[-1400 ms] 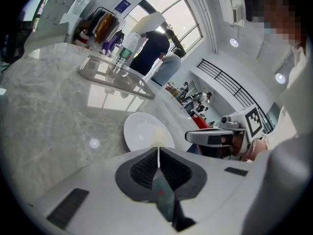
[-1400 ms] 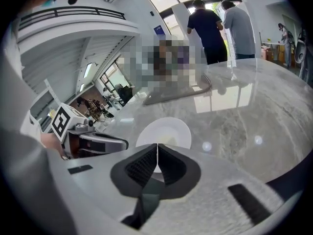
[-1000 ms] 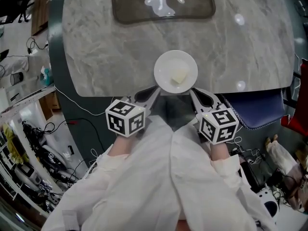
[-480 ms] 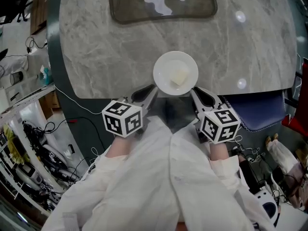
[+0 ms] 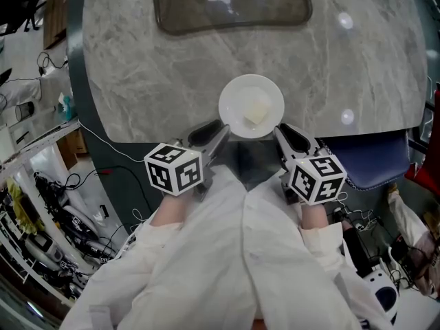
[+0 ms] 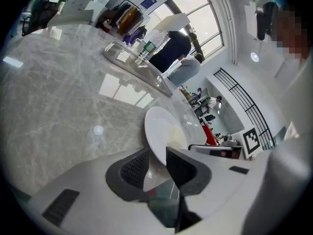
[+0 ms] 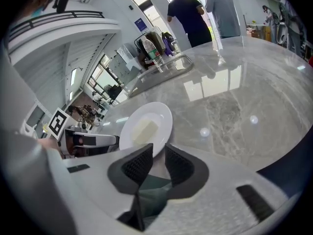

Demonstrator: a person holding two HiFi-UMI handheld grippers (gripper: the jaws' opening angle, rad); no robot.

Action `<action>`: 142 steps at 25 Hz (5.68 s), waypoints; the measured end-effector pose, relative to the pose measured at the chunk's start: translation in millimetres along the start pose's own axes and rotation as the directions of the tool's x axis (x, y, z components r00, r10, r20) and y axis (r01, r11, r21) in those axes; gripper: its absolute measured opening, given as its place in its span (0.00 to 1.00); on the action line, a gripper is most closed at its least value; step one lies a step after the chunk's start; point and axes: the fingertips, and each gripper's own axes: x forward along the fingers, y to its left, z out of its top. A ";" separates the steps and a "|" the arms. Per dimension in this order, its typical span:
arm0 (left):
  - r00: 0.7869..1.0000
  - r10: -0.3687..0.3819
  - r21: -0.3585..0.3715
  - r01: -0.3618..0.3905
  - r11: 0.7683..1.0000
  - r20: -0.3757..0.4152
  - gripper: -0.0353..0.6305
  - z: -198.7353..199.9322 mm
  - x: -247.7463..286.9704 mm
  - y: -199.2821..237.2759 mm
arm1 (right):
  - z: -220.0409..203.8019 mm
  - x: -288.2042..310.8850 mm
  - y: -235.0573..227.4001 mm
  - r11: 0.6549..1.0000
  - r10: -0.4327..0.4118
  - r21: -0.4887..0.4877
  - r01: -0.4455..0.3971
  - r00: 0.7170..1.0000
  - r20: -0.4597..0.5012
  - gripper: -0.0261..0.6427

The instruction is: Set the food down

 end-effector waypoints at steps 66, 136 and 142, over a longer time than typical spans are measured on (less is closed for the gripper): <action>0.974 0.139 0.059 -0.151 0.987 0.178 0.16 25.7 -22.5 -32.3 | 41.4 -20.3 11.7 0.983 0.177 -0.063 -0.173 0.983 0.054 0.12; 0.986 0.053 0.234 -0.089 0.968 0.155 0.16 304.9 58.1 81.5 | 290.8 145.5 -14.3 0.999 0.037 -0.041 -0.032 0.991 0.125 0.11; 0.988 0.060 0.223 -0.091 0.971 0.141 0.16 306.6 63.3 85.8 | 296.6 149.0 -16.6 0.997 0.020 -0.082 -0.013 0.995 0.095 0.11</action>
